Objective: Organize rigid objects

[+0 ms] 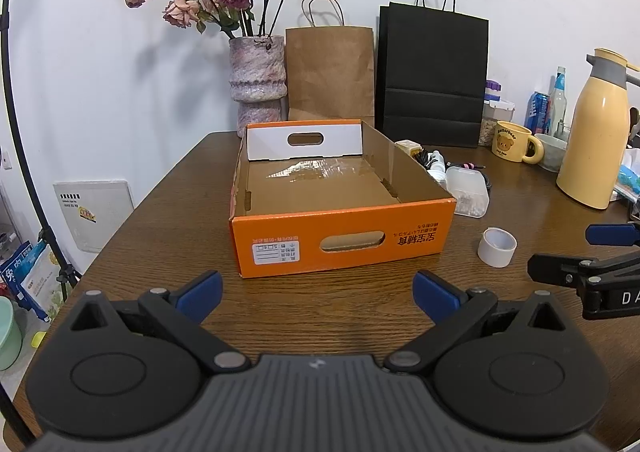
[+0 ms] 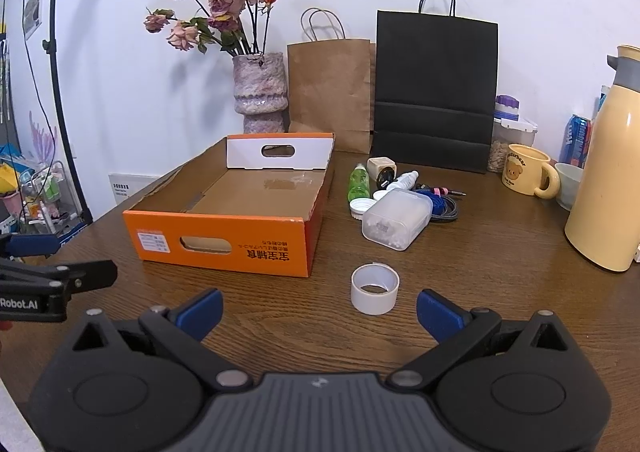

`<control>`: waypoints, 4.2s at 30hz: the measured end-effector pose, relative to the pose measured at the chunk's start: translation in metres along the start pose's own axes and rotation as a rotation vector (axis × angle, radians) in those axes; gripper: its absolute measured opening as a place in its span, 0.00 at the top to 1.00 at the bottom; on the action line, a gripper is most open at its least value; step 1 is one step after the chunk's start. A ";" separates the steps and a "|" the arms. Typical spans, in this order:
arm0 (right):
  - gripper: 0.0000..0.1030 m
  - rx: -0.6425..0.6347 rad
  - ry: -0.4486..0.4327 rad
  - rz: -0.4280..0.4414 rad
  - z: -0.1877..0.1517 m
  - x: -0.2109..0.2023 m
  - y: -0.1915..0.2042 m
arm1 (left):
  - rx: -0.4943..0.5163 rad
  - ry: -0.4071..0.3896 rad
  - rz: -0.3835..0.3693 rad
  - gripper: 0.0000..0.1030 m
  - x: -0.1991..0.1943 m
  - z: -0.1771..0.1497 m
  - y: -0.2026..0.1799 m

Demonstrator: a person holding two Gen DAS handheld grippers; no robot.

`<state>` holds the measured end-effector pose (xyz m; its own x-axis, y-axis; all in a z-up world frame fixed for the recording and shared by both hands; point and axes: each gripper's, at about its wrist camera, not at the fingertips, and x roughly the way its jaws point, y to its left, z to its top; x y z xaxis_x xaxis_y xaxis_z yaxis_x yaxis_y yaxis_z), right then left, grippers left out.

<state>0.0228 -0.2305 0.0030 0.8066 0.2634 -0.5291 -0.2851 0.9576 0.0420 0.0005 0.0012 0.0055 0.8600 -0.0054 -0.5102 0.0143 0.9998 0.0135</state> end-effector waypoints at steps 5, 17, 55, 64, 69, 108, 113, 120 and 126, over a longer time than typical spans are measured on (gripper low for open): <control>0.00 0.000 0.000 0.000 0.000 0.000 0.000 | 0.000 0.000 0.000 0.00 0.000 0.000 0.000; 0.00 0.000 0.000 0.001 0.000 -0.001 0.000 | -0.006 -0.008 -0.008 0.00 -0.003 0.001 -0.001; 0.00 -0.005 0.004 -0.003 0.004 0.003 0.001 | -0.019 -0.008 -0.015 0.00 0.000 0.001 0.004; 0.00 -0.006 0.033 -0.022 0.002 0.020 -0.006 | -0.027 0.030 -0.014 0.00 0.019 0.001 0.007; 0.00 -0.019 0.058 -0.058 0.001 0.039 -0.014 | -0.029 0.036 -0.019 0.00 0.029 0.006 0.012; 0.59 -0.012 0.011 -0.047 0.073 0.158 -0.065 | -0.308 0.288 0.085 0.20 0.215 0.119 0.105; 0.59 -0.028 -0.033 -0.015 0.099 0.173 -0.055 | -0.318 0.301 0.077 0.30 0.225 0.119 0.109; 0.59 -0.050 -0.072 0.034 0.128 0.196 -0.039 | -0.338 0.369 0.057 0.66 0.244 0.118 0.115; 0.59 -0.062 -0.060 0.069 0.134 0.210 -0.030 | -0.331 0.383 0.061 0.87 0.248 0.113 0.114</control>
<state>0.2703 -0.1879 0.0045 0.8129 0.3367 -0.4753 -0.3711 0.9283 0.0229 0.2736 0.1120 -0.0221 0.6049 -0.0017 -0.7963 -0.2455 0.9509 -0.1885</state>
